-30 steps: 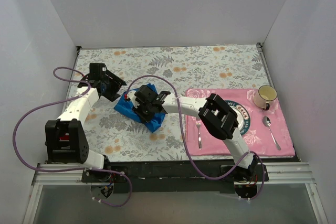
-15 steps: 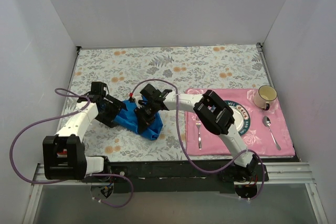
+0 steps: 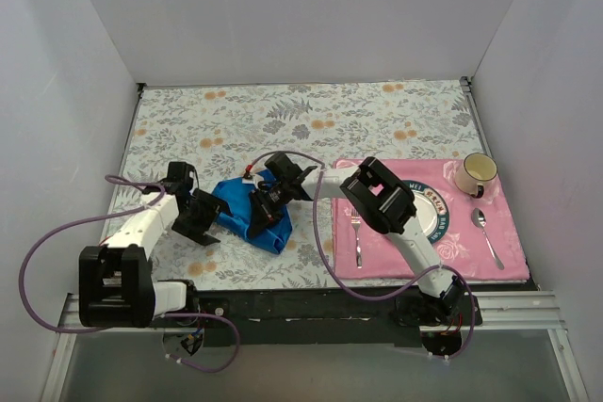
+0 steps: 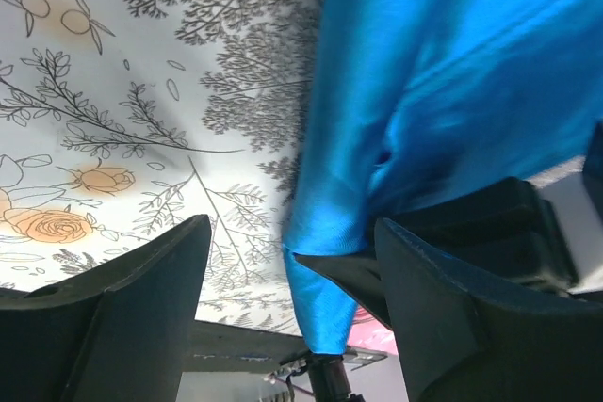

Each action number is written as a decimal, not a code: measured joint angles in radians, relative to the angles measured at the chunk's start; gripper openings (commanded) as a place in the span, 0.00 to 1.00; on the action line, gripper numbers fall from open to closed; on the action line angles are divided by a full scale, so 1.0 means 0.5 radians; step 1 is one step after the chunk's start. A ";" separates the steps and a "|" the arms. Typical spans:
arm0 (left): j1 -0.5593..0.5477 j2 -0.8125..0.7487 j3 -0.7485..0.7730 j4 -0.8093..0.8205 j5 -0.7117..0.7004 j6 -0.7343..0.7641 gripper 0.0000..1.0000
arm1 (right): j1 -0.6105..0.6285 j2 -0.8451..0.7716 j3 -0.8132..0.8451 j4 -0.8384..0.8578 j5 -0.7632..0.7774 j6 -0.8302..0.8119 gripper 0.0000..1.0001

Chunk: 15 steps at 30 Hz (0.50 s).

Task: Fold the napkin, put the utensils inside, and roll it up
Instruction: Roll the napkin with the utensil

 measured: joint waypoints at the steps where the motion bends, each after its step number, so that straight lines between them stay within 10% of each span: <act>1: -0.006 0.024 -0.019 0.008 0.007 -0.006 0.68 | -0.003 0.013 0.000 0.030 -0.025 0.032 0.06; 11: -0.024 0.266 -0.012 0.213 0.010 0.029 0.18 | -0.003 0.039 -0.001 0.142 -0.051 0.152 0.12; 15: -0.024 0.294 -0.002 0.269 0.034 0.088 0.00 | -0.003 0.037 -0.002 0.126 -0.043 0.138 0.35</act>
